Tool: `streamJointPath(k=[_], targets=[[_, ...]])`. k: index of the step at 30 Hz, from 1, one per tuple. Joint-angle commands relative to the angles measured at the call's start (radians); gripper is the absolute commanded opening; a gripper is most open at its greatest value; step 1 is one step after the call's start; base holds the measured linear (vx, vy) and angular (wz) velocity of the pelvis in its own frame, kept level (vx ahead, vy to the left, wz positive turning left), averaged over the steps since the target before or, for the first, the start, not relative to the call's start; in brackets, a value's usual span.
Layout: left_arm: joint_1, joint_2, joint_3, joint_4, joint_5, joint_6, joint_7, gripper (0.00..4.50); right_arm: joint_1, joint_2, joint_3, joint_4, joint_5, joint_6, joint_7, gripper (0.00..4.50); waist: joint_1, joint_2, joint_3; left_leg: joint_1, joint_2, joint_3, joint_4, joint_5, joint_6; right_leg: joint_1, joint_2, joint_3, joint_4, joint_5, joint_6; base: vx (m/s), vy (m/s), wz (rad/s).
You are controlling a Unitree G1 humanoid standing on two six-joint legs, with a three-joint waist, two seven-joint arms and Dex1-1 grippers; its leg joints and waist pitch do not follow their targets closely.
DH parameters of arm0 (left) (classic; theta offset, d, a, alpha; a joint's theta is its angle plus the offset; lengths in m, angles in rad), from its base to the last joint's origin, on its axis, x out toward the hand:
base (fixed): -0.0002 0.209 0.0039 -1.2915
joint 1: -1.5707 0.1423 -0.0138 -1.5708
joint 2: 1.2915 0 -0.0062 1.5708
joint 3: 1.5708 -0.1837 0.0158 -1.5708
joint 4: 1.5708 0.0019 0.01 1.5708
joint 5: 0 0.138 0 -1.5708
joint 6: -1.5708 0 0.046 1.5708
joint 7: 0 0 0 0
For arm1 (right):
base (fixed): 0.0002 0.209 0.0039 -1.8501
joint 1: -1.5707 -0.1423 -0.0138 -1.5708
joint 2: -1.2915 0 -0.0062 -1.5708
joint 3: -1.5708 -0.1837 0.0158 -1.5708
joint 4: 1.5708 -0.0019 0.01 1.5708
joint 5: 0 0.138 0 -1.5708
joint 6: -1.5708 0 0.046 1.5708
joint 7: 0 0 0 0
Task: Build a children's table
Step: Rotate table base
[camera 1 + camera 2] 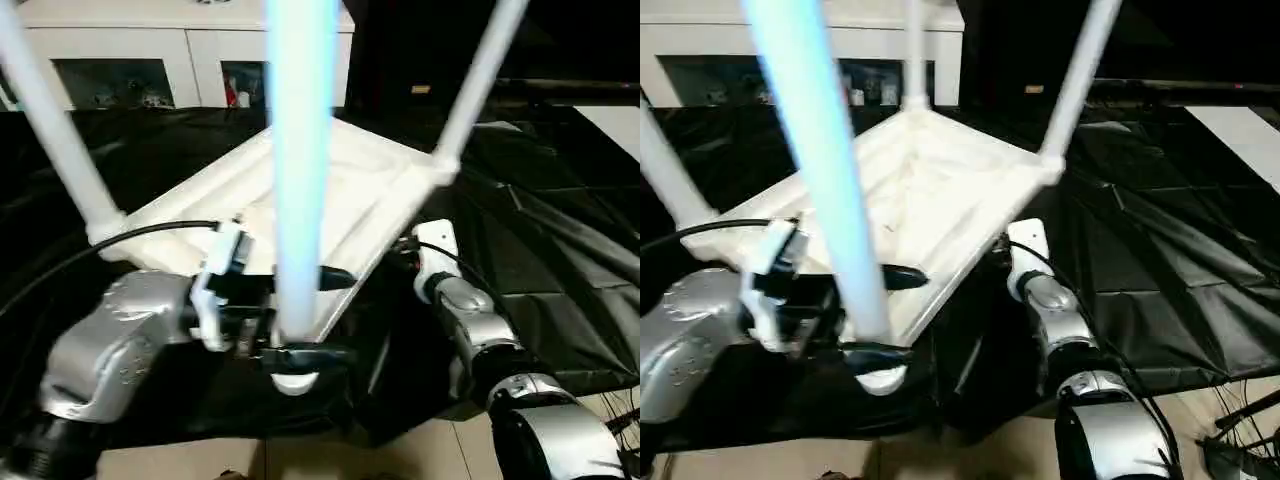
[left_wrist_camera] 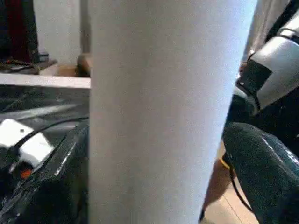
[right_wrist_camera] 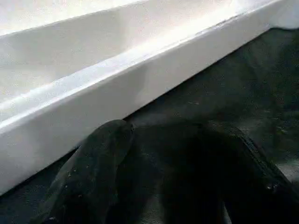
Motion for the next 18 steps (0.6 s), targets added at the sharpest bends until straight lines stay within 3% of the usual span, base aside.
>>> streamJointPath(k=[1,8,18], targets=[[-0.027,-0.021,-0.037,0.016,0.021,-0.017,0.007,4.43,-0.019,0.022,0.026,0.000,-0.014,-0.013,0.044,3.01,0.006,0.001,-0.073,0.017,0.022,-0.006,-0.065,-0.217,-0.004,0.049,-0.030,0.025,-0.061,-0.115,-0.221,0.000,0.000,0.00],[-0.125,-0.142,-0.099,0.170,0.136,-0.114,0.059,4.43,-0.002,0.060,0.060,-0.027,-0.006,-0.017,0.153,3.01,0.005,-0.001,-0.077,0.016,0.021,-0.006,-0.062,-0.204,0.016,0.053,-0.031,0.025,-0.063,-0.094,-0.231,0.000,0.000,0.00],[-0.206,-0.233,-0.127,0.326,0.242,-0.218,0.132,4.43,0.030,0.074,0.101,-0.055,-0.014,-0.032,0.279,3.01,-0.001,0.003,-0.077,0.014,0.026,-0.009,-0.060,-0.203,0.037,0.057,-0.034,0.023,-0.064,-0.079,-0.266,0.000,0.000,0.00]])
